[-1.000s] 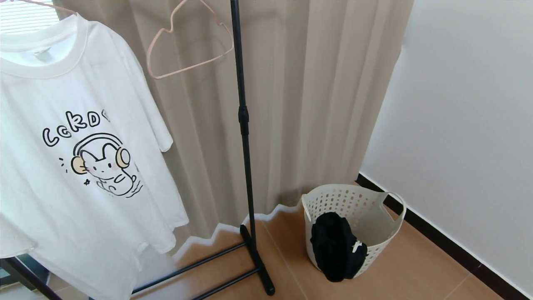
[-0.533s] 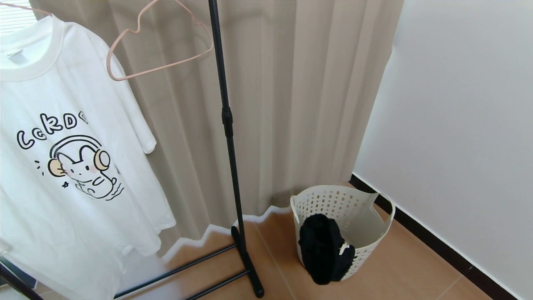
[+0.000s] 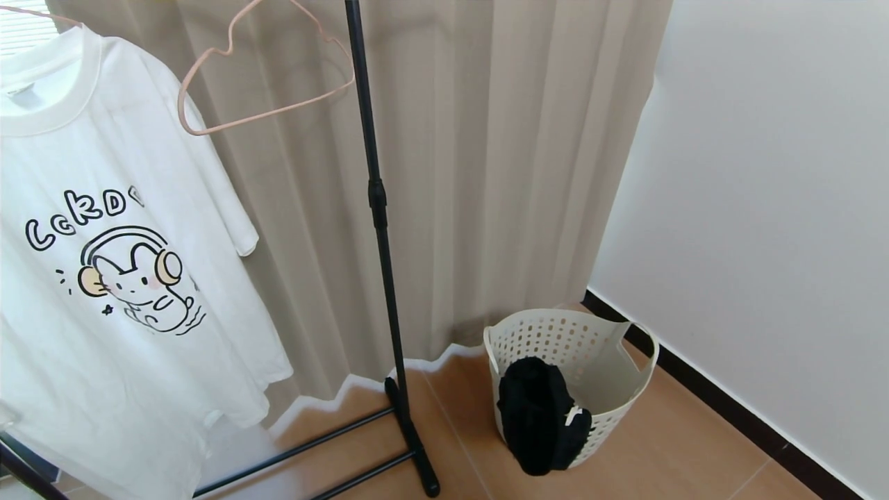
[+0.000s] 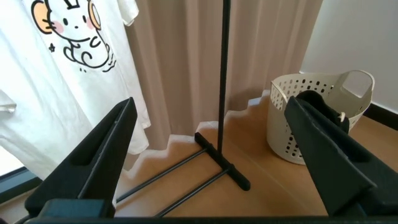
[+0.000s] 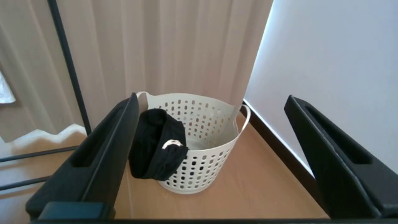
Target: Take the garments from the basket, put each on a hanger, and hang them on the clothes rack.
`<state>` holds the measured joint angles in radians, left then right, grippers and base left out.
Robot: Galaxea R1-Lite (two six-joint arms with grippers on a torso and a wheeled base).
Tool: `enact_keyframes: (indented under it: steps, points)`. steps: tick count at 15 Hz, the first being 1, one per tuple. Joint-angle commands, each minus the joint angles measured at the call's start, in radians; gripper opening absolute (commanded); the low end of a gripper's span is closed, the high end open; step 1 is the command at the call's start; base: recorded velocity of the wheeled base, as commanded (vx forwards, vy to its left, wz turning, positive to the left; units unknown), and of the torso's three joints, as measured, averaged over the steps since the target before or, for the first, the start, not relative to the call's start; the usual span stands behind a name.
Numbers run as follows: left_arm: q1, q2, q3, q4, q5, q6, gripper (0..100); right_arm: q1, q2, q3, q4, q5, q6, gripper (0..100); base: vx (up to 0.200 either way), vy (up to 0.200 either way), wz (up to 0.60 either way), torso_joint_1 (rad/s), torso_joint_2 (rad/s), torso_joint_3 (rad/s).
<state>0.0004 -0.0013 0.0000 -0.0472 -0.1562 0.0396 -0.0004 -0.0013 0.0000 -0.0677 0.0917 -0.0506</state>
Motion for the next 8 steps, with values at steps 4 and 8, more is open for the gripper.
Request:
enact_keyframes:
  steps: [4, 8]
  points:
    - [0.001, 0.001, 0.0, 0.0, 0.0, -0.001, 100, 0.0, 0.001, 0.0, 0.0, 0.0, 0.002, 100, 0.0, 0.0, 0.0, 0.001, 0.0, -0.124]
    - [0.0, 0.001, 0.0, 0.0, 0.0, -0.001, 100, 0.0, 0.001, 0.0, 0.0, 0.0, 0.0, 100, 0.0, 0.0, 0.0, 0.008, 0.0, -0.194]
